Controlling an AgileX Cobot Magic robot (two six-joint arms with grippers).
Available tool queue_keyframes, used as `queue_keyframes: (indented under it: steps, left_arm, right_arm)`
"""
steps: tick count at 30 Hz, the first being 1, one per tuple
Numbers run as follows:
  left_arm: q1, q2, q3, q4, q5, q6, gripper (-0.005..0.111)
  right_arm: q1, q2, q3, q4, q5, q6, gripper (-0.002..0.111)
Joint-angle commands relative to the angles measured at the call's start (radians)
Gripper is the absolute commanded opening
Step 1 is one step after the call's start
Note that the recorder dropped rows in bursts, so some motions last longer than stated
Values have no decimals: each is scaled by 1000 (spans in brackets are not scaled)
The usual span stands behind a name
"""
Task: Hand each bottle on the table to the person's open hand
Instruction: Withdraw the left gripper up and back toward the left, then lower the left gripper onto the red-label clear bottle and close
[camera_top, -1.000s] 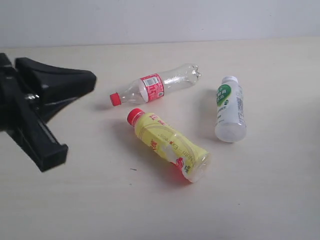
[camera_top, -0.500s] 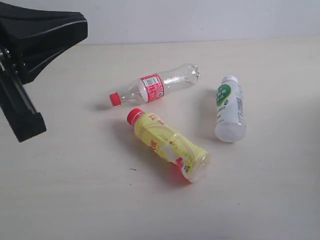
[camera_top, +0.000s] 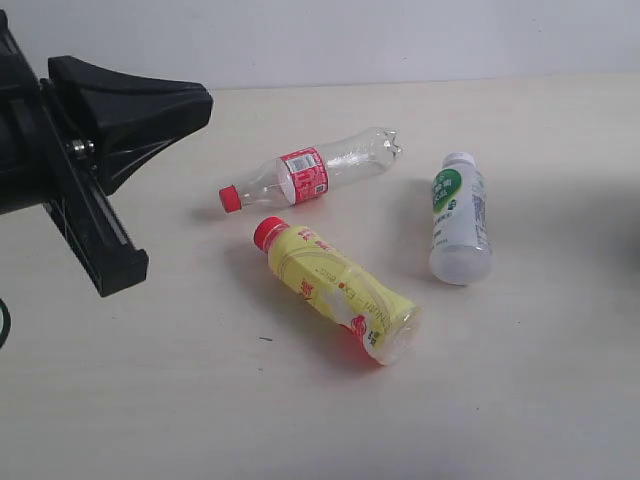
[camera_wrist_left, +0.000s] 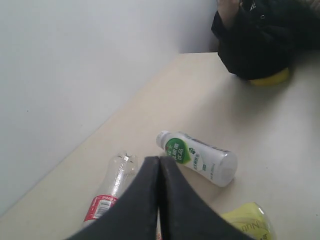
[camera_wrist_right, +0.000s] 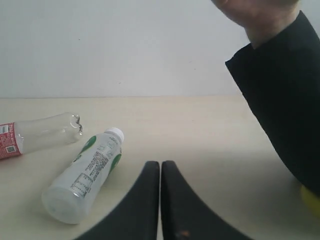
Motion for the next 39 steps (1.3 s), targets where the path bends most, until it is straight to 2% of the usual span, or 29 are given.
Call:
queue_keyframes:
  steps: [1,19,23,25,27,29,31,33,39]
  left_arm:
    - [-6,7,-4,-3,-9,0,0]
    - [-4,7,-4,-3,29,14,0]
    - [-4,14,-4,-3,44,146,0]
    - [-4,41,-4,-3,114,215,0]
    - [-4,92,-51,-11,274,204,0]
    - [-4,152,-152,-78,483,133,0]
    - [-2,226,-270,-104,664,156,0]
    - [-2,293,-354,-135,748,244,0]
    - [7,520,-624,-570,808,757,0]
  right_arm:
    - [-6,-6,5,0,-7,-5,2]
    - [-6,-6,5,0,-7,-2,2]
    - [-6,-6,5,0,-7,-5,2]
    - [-6,-6,5,0,-7,-5,2]
    - [-6,-6,5,0,-6,-2,2]
    - [-6,-6,5,0,-6,-2,2]
    - [-6,-6,5,0,-6,-2,2]
    - [-6,-6,5,0,-6,-2,2]
    - [-6,-6,5,0,-6,-2,2]
